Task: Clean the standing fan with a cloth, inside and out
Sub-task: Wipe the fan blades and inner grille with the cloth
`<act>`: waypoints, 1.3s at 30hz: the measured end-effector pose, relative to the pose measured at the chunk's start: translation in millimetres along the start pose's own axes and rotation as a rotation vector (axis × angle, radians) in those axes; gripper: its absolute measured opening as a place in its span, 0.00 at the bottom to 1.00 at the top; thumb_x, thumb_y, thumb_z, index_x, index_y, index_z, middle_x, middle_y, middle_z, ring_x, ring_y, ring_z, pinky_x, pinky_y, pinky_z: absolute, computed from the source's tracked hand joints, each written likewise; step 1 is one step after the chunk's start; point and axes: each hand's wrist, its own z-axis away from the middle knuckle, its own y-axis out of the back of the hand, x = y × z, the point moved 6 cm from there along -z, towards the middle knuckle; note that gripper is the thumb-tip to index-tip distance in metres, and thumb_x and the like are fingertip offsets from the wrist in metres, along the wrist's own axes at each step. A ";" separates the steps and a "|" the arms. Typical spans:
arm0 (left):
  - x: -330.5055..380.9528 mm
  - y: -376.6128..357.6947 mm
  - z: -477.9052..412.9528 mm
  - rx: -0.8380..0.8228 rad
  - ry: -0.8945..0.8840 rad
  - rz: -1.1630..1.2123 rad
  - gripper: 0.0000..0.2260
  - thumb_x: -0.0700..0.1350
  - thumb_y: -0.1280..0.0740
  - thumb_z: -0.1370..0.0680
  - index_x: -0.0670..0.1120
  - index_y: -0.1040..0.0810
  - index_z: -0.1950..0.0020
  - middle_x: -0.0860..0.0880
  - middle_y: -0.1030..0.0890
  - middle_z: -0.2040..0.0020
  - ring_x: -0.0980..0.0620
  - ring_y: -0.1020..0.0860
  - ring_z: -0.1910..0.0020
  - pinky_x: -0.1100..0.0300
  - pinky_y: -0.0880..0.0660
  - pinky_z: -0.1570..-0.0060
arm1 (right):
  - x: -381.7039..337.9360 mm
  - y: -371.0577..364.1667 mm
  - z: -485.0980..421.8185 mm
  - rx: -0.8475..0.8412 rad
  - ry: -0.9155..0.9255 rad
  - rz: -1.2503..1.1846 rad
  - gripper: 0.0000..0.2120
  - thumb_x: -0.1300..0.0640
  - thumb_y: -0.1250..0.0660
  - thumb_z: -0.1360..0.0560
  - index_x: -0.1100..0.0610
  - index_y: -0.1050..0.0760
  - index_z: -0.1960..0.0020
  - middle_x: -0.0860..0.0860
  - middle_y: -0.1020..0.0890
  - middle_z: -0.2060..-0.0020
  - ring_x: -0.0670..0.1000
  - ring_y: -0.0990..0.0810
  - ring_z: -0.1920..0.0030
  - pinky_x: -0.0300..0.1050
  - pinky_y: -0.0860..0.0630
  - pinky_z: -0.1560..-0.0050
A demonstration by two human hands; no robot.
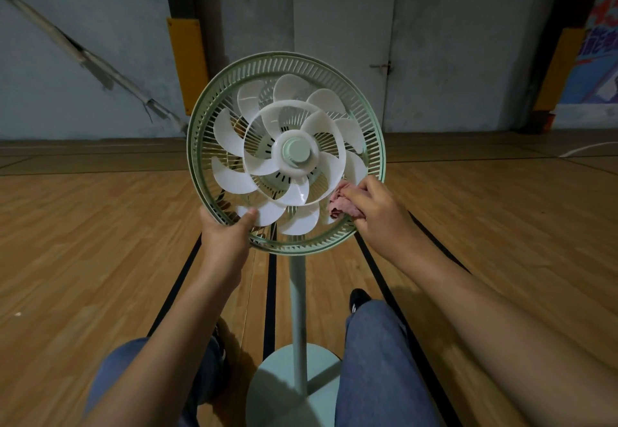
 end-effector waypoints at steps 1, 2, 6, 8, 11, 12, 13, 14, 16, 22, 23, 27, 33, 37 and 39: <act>1.3 -0.2 -0.1 0.003 -0.012 -0.002 0.22 0.41 0.24 0.19 0.65 0.30 0.42 0.52 0.18 0.39 0.48 0.17 0.40 0.41 0.17 0.39 | -2.0 -4.9 2.7 -0.022 -0.003 0.000 0.22 0.67 0.26 0.25 0.59 0.21 0.32 0.51 0.27 0.48 0.48 0.27 0.51 0.37 0.31 0.57; 2.5 -0.7 0.1 0.006 -0.020 -0.004 0.22 0.41 0.24 0.19 0.66 0.30 0.43 0.53 0.18 0.39 0.49 0.17 0.40 0.41 0.18 0.39 | -4.0 -10.2 5.8 -0.041 -0.007 -0.007 0.21 0.65 0.26 0.25 0.58 0.21 0.32 0.51 0.27 0.47 0.48 0.28 0.51 0.35 0.34 0.58; 5.4 -3.9 2.2 0.024 -0.043 -0.022 0.24 0.41 0.24 0.19 0.68 0.32 0.44 0.54 0.19 0.40 0.51 0.18 0.41 0.42 0.17 0.40 | -13.7 -27.6 14.8 -0.127 -0.004 -0.061 0.21 0.63 0.27 0.24 0.58 0.21 0.31 0.52 0.26 0.46 0.52 0.24 0.49 0.44 0.26 0.57; 5.4 -4.3 3.2 0.020 -0.040 -0.013 0.24 0.41 0.24 0.20 0.67 0.32 0.43 0.54 0.19 0.40 0.49 0.17 0.41 0.42 0.17 0.41 | -19.1 -31.9 16.9 -0.169 0.034 -0.058 0.19 0.63 0.28 0.24 0.57 0.19 0.34 0.52 0.26 0.48 0.54 0.24 0.49 0.48 0.26 0.54; 5.1 -3.1 4.2 0.015 -0.030 -0.004 0.23 0.40 0.24 0.20 0.64 0.31 0.40 0.53 0.19 0.40 0.49 0.17 0.41 0.41 0.17 0.40 | -20.1 -29.0 16.7 -0.162 0.068 -0.047 0.18 0.64 0.28 0.25 0.56 0.18 0.36 0.53 0.26 0.51 0.54 0.25 0.51 0.49 0.25 0.54; 4.8 -2.6 4.2 0.015 -0.025 -0.003 0.23 0.40 0.24 0.20 0.62 0.31 0.37 0.53 0.19 0.40 0.49 0.17 0.41 0.41 0.17 0.39 | -19.1 -26.4 15.6 -0.146 0.072 -0.036 0.18 0.65 0.28 0.25 0.56 0.18 0.36 0.53 0.26 0.51 0.55 0.25 0.51 0.50 0.24 0.55; 5.0 -2.4 4.2 0.014 -0.020 0.003 0.25 0.39 0.24 0.20 0.61 0.32 0.35 0.53 0.19 0.39 0.49 0.17 0.40 0.40 0.17 0.39 | -17.9 -23.1 13.7 -0.126 0.069 -0.024 0.18 0.66 0.28 0.25 0.56 0.18 0.36 0.53 0.26 0.50 0.55 0.24 0.51 0.50 0.23 0.56; 5.2 -2.6 4.3 0.015 -0.016 0.009 0.25 0.39 0.24 0.20 0.61 0.32 0.34 0.53 0.19 0.39 0.49 0.17 0.40 0.40 0.17 0.39 | -16.5 -19.3 10.9 -0.104 0.062 -0.012 0.19 0.67 0.27 0.25 0.56 0.18 0.36 0.53 0.25 0.50 0.55 0.24 0.51 0.49 0.23 0.57; 5.4 -3.8 4.3 0.013 -0.015 0.012 0.25 0.39 0.24 0.21 0.63 0.31 0.37 0.53 0.19 0.39 0.48 0.17 0.40 0.40 0.18 0.38 | -13.7 -12.1 2.8 -0.055 0.052 0.019 0.20 0.68 0.26 0.27 0.58 0.18 0.35 0.55 0.24 0.49 0.55 0.22 0.49 0.47 0.23 0.57; 1.1 -3.0 2.5 0.023 -0.008 0.013 0.26 0.39 0.24 0.20 0.63 0.32 0.35 0.55 0.19 0.38 0.50 0.18 0.39 0.44 0.18 0.40 | -12.3 -13.6 -3.8 -0.041 0.106 0.118 0.22 0.71 0.28 0.29 0.60 0.19 0.37 0.56 0.26 0.50 0.57 0.24 0.49 0.45 0.32 0.57; 1.6 -3.1 2.5 0.029 -0.019 0.003 0.25 0.40 0.24 0.20 0.65 0.32 0.38 0.55 0.19 0.39 0.51 0.18 0.40 0.48 0.18 0.42 | -11.9 -16.8 -2.4 -0.056 0.082 0.106 0.23 0.71 0.27 0.29 0.60 0.19 0.35 0.57 0.25 0.49 0.58 0.23 0.48 0.46 0.30 0.56; 2.2 -5.8 2.0 0.037 -0.033 -0.018 0.24 0.41 0.24 0.20 0.65 0.32 0.39 0.56 0.20 0.40 0.55 0.18 0.42 0.56 0.20 0.50 | -19.1 -36.2 3.5 -0.190 0.033 0.075 0.18 0.64 0.28 0.25 0.57 0.21 0.35 0.54 0.26 0.44 0.56 0.24 0.40 0.50 0.23 0.47; 2.0 -4.7 0.3 0.043 -0.020 -0.011 0.26 0.40 0.24 0.20 0.62 0.33 0.33 0.55 0.19 0.39 0.53 0.18 0.41 0.57 0.21 0.51 | -20.5 -37.8 6.1 -0.244 -0.001 -0.003 0.19 0.61 0.31 0.22 0.51 0.21 0.33 0.46 0.33 0.50 0.51 0.27 0.47 0.45 0.33 0.53; 2.7 -2.9 0.6 0.040 -0.007 -0.004 0.27 0.39 0.24 0.21 0.62 0.33 0.33 0.55 0.20 0.39 0.52 0.18 0.42 0.53 0.18 0.49 | -13.5 -18.5 5.5 -0.210 0.067 -0.021 0.18 0.62 0.28 0.22 0.50 0.19 0.33 0.46 0.30 0.49 0.45 0.31 0.49 0.41 0.32 0.52; 2.5 -3.0 0.8 0.033 -0.020 -0.012 0.27 0.39 0.24 0.21 0.62 0.33 0.32 0.55 0.19 0.39 0.53 0.18 0.42 0.53 0.18 0.48 | -7.8 -7.1 3.5 -0.173 0.100 0.003 0.19 0.62 0.26 0.23 0.52 0.18 0.34 0.47 0.27 0.49 0.45 0.31 0.50 0.40 0.32 0.53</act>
